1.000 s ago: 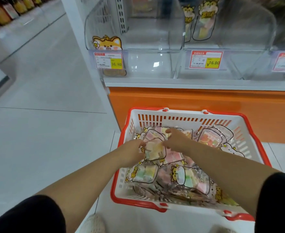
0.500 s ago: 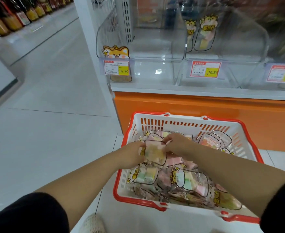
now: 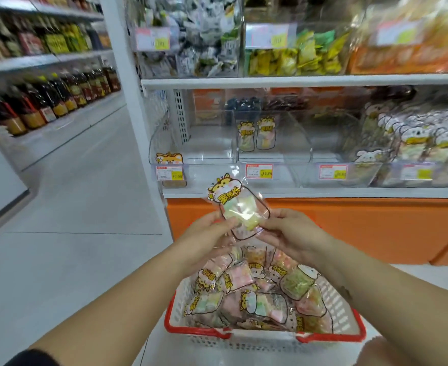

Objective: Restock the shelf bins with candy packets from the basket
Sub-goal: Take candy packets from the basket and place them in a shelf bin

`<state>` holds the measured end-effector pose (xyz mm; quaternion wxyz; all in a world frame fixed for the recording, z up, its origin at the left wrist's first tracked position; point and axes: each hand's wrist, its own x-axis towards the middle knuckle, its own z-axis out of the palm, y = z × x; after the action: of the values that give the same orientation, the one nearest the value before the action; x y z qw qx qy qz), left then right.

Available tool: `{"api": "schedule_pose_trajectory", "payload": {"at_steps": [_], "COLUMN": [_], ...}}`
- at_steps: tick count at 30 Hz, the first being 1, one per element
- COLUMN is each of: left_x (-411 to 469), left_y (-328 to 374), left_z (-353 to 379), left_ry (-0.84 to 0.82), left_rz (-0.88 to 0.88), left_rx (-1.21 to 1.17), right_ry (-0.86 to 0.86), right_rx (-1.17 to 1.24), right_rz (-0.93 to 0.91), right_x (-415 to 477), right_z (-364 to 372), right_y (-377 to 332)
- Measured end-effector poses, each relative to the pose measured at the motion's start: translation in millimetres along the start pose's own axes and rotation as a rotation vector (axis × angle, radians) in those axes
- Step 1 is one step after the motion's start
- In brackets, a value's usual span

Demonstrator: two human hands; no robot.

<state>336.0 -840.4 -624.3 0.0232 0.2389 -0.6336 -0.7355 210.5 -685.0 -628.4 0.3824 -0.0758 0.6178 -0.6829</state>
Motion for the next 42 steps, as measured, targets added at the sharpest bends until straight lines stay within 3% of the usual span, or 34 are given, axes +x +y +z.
{"api": "schedule_pose_trajectory", "payload": {"at_steps": [4,10,14,18,21,26,29,32,42], "left_x": [-14.6,-17.5,-4.0,34.5,73.6,157.2,203.3,234.9,267.6], "left_y": [11.6,30.0,44.9,57.7,77.0,115.5,124.0,127.9,125.5], "left_z": [23.5,31.4,33.5,36.8,35.4,-0.4,-19.2,-20.7,-32.9], "left_ry": [0.056,0.058,0.033,0.064,0.072,0.255,0.297,0.212,0.111], "left_rz": [0.11,0.24,0.324,0.389,0.474,0.596,0.548,0.432,0.444], "left_rx": [-0.022,0.232,0.487,0.569,0.561,0.598,0.679,0.735,0.558], "right_ry": [-0.014,-0.006,0.074,0.08,0.157,0.403,0.454,0.444,0.371], "right_rx": [-0.039,-0.604,-0.808,-1.024,-0.998,-0.742,-0.815,-0.862,-1.187], "right_rz": [-0.051,-0.236,-0.486,-0.583,-0.678,-0.904,-0.859,-0.701,-0.389], "right_x": [-28.0,-55.1,-55.4,-21.9,20.9,94.9,150.7,208.6,329.8], "right_z": [2.4,-15.0,-18.2,-20.1,-26.4,-37.2,-36.2,-34.5,-19.8], "right_y": [-12.0,-41.8,-88.1,-117.9,-136.4,-180.9,-188.0,-177.8,-182.6]}}
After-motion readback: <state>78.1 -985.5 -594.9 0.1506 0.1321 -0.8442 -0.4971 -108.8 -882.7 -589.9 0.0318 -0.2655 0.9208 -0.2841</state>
